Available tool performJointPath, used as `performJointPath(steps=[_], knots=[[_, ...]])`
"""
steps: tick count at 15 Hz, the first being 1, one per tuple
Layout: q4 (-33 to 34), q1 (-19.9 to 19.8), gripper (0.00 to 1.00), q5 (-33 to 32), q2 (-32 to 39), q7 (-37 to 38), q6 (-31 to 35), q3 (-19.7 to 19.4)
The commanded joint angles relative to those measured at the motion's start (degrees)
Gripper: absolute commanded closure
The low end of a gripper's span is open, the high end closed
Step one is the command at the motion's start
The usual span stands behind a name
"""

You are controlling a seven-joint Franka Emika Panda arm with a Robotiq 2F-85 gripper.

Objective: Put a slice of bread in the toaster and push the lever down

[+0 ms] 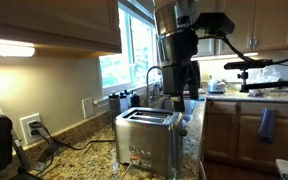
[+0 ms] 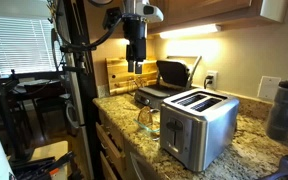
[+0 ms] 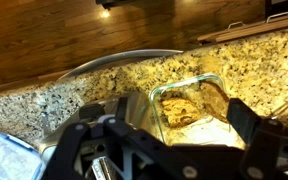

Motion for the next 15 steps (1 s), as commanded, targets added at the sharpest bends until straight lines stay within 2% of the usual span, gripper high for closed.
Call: performJointPath(steps=[1,11,15], knots=[[0.1,1.1,0.00,-0.4,0.1,0.3,-0.1,-1.0],[-0.2,1.2,0.00,-0.3,0.1,0.3,0.2,-1.0],[-1.8,1.9,0.00,0.5,0.1,0.2,2.8,-0.8]])
